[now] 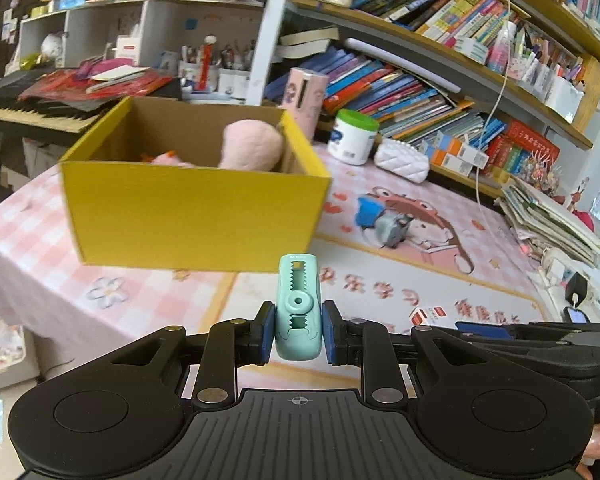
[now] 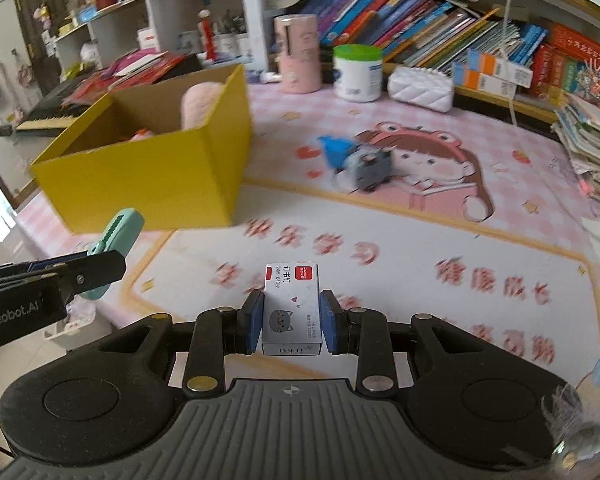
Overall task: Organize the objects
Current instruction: 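Lift the green clip with the left gripper while the right gripper lifts the white box, then carry the green clip in the left gripper and white box in the right over the yellow box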
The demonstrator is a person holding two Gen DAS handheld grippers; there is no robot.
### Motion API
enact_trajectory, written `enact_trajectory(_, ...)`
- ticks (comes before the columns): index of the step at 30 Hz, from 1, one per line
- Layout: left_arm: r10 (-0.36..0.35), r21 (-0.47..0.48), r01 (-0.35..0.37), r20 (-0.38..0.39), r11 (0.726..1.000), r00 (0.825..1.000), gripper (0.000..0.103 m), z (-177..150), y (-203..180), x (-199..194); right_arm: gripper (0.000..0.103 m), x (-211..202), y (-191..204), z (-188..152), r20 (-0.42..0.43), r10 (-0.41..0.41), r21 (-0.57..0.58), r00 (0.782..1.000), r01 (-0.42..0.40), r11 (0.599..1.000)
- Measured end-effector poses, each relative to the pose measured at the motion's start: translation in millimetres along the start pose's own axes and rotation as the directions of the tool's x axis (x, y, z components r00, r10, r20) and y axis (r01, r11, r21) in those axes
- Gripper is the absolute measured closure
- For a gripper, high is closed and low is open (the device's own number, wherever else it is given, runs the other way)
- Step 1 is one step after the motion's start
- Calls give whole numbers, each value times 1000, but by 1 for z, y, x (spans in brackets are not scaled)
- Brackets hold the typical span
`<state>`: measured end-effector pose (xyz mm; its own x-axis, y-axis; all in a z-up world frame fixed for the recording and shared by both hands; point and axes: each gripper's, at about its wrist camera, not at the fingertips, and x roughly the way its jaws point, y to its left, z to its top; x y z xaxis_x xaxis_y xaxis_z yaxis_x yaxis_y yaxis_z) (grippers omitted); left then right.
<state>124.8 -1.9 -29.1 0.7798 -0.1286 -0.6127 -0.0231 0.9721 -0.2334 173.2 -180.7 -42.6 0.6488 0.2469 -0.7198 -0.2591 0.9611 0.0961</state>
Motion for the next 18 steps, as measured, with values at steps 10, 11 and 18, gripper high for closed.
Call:
enact_trajectory(10,31,12,-31,16,999,999,80,-20,45,-45,75,-11,61,-28,-14,38,0,999,-38,999)
enact_trajectory(11,37,10,-37,19,999,999,80,-22,50,-50,75,-11,67,-30,-14,43,-2,999,-43,999)
enact_trajectory(18,71,-9,-71,48,997,996,80,-29,75,-77,75,-17,104,-38,-14,76,-31,997,-77,997)
